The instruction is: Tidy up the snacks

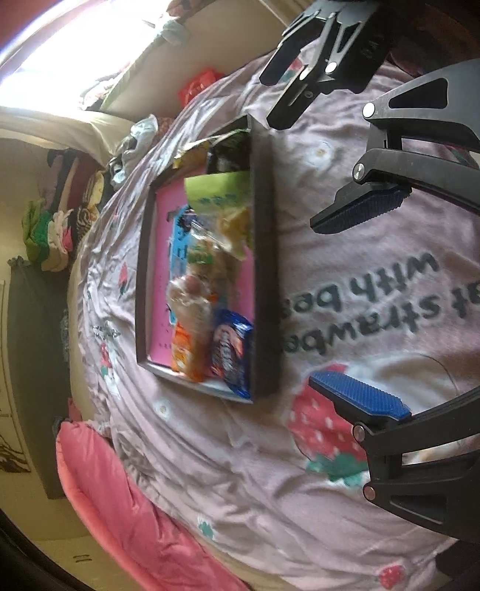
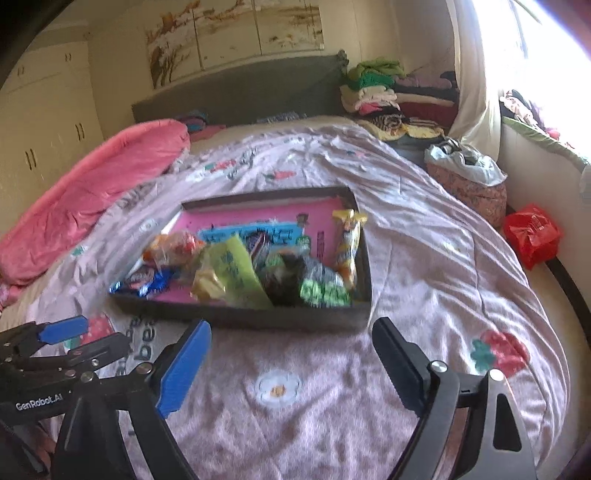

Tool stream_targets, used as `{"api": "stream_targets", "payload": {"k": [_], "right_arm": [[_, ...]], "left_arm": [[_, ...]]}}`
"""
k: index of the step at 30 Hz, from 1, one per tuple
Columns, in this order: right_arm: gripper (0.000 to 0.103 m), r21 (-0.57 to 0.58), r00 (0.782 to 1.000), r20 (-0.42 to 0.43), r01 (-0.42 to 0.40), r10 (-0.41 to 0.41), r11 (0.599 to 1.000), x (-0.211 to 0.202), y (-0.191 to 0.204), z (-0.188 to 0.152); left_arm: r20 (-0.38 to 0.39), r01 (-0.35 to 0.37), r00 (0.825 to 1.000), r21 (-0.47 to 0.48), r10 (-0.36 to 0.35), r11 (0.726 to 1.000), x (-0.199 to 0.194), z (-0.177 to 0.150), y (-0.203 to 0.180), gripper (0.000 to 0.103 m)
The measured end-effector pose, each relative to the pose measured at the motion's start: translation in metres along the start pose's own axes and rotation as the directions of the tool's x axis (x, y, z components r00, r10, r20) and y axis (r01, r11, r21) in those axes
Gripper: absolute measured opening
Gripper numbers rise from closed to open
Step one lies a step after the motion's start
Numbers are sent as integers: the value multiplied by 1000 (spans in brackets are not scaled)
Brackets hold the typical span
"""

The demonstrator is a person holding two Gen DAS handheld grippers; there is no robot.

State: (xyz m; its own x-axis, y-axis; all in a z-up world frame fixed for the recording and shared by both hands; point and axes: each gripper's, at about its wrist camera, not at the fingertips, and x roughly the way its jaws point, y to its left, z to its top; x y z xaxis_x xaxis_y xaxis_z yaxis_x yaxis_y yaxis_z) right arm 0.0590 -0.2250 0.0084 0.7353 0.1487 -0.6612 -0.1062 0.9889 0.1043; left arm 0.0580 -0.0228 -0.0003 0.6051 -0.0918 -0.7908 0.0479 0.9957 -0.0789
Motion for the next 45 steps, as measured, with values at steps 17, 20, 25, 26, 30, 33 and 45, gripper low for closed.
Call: {"api": "stream_targets", "payload": {"k": [17, 20, 25, 26, 30, 33, 45], "right_arm": [[89, 5, 998, -66, 4, -4, 1000, -10, 8, -27], [89, 11, 997, -71, 7, -6, 1000, -9, 6, -27], [89, 7, 997, -73, 11, -10, 1000, -8, 7, -27], [89, 7, 997, -74, 10, -10, 1000, -8, 7, -27], [89, 6, 997, -74, 11, -10, 1000, -7, 7, -27], [89, 8, 997, -74, 11, -10, 1000, -7, 8, -27], [89, 9, 997, -69, 24, -23, 1000, -7, 6, -27]], "left_arm": [[-26, 32, 999, 1, -32, 999, -13, -23, 1, 77], [-27, 32, 999, 2, -32, 999, -13, -24, 0, 77], [-33, 38, 999, -2, -38, 999, -12, -24, 0, 77], [-34, 39, 999, -3, -39, 999, -12, -25, 0, 77], [-38, 31, 999, 1, -31, 1000, -11, -24, 1, 77], [-40, 31, 999, -3, -31, 1000, -10, -25, 1, 77], [-49, 16, 999, -2, -16, 1000, -7, -26, 1, 77]]}}
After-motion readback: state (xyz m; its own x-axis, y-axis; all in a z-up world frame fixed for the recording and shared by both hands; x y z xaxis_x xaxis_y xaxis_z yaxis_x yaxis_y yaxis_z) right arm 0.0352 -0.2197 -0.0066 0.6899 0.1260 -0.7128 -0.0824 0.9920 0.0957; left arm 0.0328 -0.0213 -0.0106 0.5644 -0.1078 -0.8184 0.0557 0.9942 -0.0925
